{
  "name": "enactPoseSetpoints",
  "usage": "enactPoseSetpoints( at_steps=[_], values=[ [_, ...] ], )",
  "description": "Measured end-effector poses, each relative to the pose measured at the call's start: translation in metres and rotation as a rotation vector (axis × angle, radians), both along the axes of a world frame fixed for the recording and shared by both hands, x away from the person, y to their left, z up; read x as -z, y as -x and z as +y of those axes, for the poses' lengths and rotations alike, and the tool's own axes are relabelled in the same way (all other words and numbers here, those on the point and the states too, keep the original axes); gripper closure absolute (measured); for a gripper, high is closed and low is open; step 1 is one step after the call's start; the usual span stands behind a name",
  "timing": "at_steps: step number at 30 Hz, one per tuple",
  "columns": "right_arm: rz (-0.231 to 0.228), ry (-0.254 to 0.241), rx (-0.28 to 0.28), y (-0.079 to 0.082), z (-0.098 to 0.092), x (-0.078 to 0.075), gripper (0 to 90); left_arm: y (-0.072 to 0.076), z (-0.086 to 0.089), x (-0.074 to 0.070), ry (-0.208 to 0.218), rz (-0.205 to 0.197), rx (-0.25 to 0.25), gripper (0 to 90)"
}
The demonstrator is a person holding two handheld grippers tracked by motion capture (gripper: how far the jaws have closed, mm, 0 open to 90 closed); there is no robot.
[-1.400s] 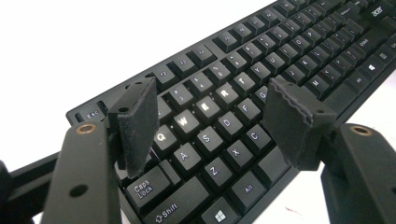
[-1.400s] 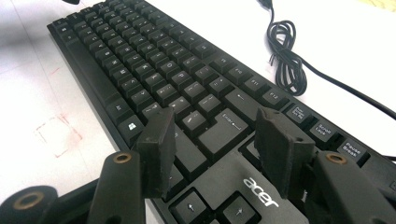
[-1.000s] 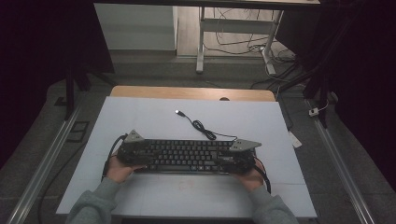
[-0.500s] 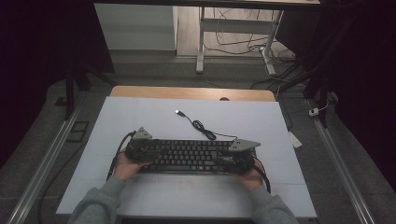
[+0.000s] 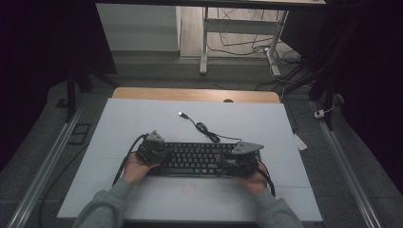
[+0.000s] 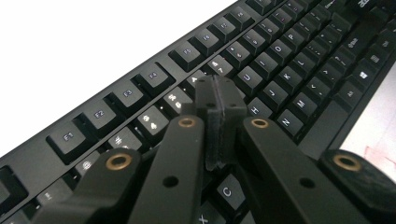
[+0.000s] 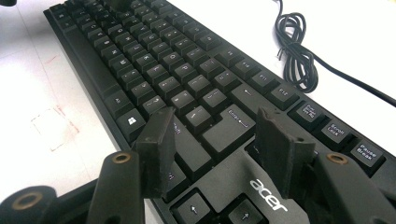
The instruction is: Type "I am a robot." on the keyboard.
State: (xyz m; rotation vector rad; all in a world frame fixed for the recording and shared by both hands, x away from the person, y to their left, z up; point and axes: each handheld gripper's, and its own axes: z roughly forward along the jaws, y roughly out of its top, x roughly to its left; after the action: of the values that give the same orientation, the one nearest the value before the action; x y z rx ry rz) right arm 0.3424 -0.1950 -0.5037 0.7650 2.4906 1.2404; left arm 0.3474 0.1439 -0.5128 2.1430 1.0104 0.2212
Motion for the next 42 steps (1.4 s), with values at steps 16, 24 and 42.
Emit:
enactPoseSetpoints(
  at_steps=[16,24,42],
  values=[
    [0.001,0.013,-0.002,0.0,0.001,0.001,48.3,-0.004,-0.01,0.007,-0.043,0.0,0.007,88.7],
    [-0.004,0.009,-0.002,0.0,0.001,0.001,48.3,0.001,-0.006,0.0,-0.025,-0.056,-0.002,88.8],
    [-0.014,0.002,0.002,0.0,-0.001,-0.001,47.9,0.029,0.031,-0.019,0.034,-0.091,-0.09,45.1]
  ],
)
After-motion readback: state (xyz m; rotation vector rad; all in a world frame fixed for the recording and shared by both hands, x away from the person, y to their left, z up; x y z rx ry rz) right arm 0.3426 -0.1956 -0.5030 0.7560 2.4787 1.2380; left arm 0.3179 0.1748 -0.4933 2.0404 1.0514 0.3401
